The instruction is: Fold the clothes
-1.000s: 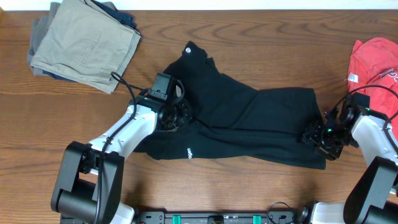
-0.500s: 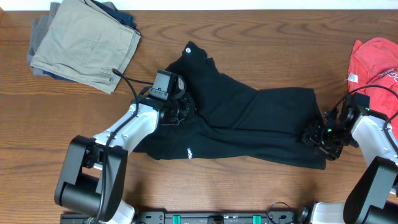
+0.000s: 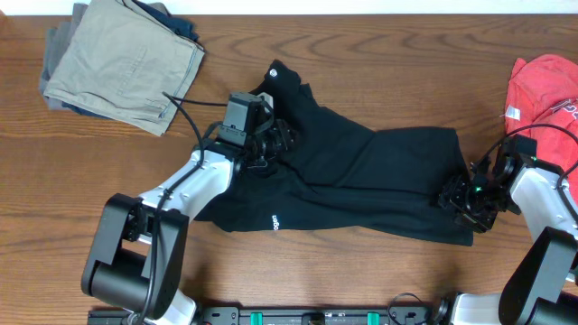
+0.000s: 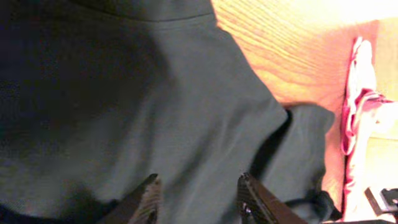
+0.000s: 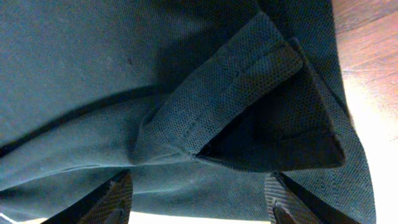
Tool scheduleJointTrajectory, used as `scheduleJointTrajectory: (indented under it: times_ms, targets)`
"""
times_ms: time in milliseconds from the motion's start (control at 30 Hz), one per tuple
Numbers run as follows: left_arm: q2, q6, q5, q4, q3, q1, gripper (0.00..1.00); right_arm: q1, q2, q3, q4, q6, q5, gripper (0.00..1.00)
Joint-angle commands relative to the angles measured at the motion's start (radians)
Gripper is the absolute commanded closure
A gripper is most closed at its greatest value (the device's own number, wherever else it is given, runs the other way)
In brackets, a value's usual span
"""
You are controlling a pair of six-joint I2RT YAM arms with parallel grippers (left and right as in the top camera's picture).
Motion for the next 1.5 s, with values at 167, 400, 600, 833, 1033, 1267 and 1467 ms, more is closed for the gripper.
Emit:
scheduleJointTrajectory:
  times_ms: [167,400,600,833,1033,1267,1467]
  targets:
    - [-0.050,0.013,0.087,-0.115,0.019,0.024,0.59,0.006,0.005,-0.003,-0.013,-0.014,-0.012,0.34]
    - [-0.249,0.013,0.118,-0.298,0.024,0.054,0.55,0.006,0.005,-0.003,0.003,-0.014,-0.013,0.33]
    - [-0.293,-0.071,0.020,-0.573,0.021,0.051,0.51,0.006,0.005,-0.003,0.003,-0.014,-0.013,0.33]
    - [-0.182,-0.197,-0.011,-0.591,-0.020,0.050,0.51,0.006,0.005,-0.003,0.004,-0.014,-0.013,0.33]
    - [-0.061,-0.246,-0.006,-0.497,-0.019,0.050,0.51,0.006,0.005,-0.005,0.001,-0.014,-0.013,0.33]
    - [-0.008,-0.244,-0.014,-0.368,-0.019,0.050,0.51,0.006,0.005,-0.005,0.002,-0.014,-0.012,0.33]
    - [-0.008,-0.234,-0.015,-0.249,-0.019,0.050,0.51,0.006,0.005,-0.005,0.002,-0.014,-0.012,0.32]
